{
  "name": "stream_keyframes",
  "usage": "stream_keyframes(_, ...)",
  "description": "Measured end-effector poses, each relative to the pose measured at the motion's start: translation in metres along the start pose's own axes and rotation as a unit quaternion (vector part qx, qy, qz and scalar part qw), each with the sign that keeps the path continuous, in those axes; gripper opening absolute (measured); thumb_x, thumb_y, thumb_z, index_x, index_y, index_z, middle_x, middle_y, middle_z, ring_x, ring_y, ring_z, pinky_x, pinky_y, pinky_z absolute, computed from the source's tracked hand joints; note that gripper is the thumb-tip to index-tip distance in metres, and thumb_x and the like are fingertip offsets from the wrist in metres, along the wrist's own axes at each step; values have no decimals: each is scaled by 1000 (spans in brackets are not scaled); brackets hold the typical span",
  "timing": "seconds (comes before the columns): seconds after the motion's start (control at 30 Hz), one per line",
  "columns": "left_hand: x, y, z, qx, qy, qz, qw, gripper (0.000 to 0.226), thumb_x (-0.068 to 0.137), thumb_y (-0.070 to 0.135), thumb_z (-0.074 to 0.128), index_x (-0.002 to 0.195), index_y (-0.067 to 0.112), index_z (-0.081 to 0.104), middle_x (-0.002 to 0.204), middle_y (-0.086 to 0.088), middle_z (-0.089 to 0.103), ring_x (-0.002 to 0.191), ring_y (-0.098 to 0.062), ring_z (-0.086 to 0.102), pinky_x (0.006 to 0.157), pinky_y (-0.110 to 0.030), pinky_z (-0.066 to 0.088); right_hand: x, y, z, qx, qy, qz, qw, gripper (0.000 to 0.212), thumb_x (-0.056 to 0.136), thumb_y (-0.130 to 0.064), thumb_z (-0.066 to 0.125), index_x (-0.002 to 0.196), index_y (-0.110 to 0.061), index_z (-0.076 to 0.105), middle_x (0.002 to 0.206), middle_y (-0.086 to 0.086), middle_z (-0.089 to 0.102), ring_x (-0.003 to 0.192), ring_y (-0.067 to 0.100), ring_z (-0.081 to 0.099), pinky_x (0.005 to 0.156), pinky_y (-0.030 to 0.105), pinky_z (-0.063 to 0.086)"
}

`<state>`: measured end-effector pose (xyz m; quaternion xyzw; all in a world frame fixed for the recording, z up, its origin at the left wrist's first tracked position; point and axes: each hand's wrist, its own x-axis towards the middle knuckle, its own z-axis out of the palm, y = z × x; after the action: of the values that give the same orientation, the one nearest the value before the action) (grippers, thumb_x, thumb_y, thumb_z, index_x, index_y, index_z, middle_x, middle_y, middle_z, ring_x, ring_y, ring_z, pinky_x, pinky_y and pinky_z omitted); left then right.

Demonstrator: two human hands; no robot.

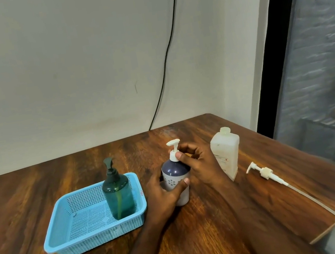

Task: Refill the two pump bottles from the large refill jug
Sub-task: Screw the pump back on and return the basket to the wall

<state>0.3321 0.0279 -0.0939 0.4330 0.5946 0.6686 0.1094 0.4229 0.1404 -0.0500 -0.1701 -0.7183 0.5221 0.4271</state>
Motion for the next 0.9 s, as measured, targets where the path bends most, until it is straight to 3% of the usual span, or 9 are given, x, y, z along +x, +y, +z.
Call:
stream_keyframes(0.13,2,-5,-1,0,-5,-1,1000,52,73,23,88,119,26,62,107,16,71,98,-4,68,77,-20,56,-2,11,2,6,4,-9,1000,21,95,-21,68,114,-16,73,107,-1,76,101,18,71,87,38,58)
stream_keyframes(0.27,3,-8,-2,-3,-16,-3,1000,53,74,20,87,121,23,62,107,16,72,99,-3,68,77,-17,54,-7,12,3,28,19,-16,999,20,93,-18,69,113,-15,73,101,-5,76,93,10,72,75,20,55)
stream_keyframes(0.37,5,-11,-2,1,-34,-4,999,57,75,22,84,126,21,60,111,12,71,102,-4,67,79,-14,52,-6,12,-2,18,22,-27,999,18,93,-16,70,110,-17,74,98,-10,76,88,4,70,73,17,53)
stream_keyframes(0.57,5,-10,1,11,-60,-3,998,61,75,20,86,129,26,58,115,17,69,107,-2,65,82,-16,53,-5,8,-19,9,-7,-13,1000,19,97,-17,64,111,-26,72,106,-8,76,101,12,70,85,27,57)
stream_keyframes(0.77,5,-9,0,-5,-69,9,998,56,76,12,84,127,18,61,114,8,71,104,-11,68,83,-26,57,-1,-3,-34,16,-93,7,996,25,98,-10,60,120,-15,70,118,-2,73,114,17,67,101,37,53)
stream_keyframes(0.9,5,-9,0,-16,-72,-5,997,57,76,13,85,127,20,61,114,8,71,104,-11,69,85,-31,58,1,-6,-33,-31,-78,19,996,27,91,-26,72,118,-24,73,109,-2,75,106,22,69,99,49,53)
